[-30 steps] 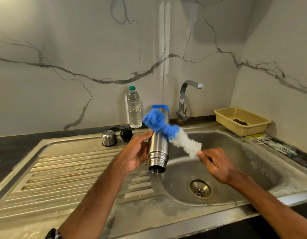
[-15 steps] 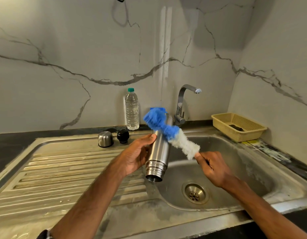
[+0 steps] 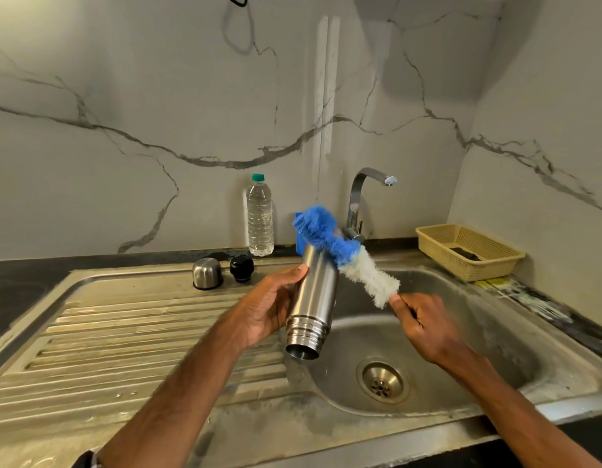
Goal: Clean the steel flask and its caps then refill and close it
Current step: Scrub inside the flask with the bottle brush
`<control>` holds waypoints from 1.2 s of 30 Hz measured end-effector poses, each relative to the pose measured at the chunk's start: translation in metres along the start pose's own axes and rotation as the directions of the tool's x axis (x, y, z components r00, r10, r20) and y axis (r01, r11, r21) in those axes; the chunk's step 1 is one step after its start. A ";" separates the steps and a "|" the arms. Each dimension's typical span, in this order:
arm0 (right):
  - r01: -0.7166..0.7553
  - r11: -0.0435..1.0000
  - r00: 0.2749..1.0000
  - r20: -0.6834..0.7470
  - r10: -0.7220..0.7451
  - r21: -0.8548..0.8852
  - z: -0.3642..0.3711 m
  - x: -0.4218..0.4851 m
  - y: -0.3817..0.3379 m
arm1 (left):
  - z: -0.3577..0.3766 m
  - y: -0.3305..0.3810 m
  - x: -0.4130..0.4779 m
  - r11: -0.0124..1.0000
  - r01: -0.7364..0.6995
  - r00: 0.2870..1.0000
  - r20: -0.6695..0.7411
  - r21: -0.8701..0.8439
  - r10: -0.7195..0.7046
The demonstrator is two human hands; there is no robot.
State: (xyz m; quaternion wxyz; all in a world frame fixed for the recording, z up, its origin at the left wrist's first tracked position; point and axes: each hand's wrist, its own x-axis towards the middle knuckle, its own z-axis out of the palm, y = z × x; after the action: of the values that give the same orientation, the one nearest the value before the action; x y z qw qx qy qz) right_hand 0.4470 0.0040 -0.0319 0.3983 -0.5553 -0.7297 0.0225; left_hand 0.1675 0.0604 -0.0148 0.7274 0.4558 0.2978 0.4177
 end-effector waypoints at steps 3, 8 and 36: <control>-0.041 0.999 0.999 -0.028 0.041 0.001 -0.003 0.001 0.001 | 0.002 -0.001 -0.001 1.000 0.028 0.999 0.033 0.003 -0.028; -0.027 0.999 1.000 -0.010 0.026 -0.021 -0.003 0.002 0.003 | 0.007 -0.003 -0.003 0.992 0.053 0.998 0.030 0.114 -0.057; 0.142 0.984 0.972 0.174 -0.159 0.103 0.007 -0.010 -0.003 | -0.028 0.023 -0.006 0.986 -0.110 0.979 -0.188 -0.128 0.085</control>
State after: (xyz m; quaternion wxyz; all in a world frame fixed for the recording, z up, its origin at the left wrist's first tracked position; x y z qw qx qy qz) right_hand 0.4406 -0.0024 -0.0407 0.3553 -0.4754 -0.8013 0.0757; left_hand 0.1340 0.0721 -0.0044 0.7056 0.3785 0.3105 0.5123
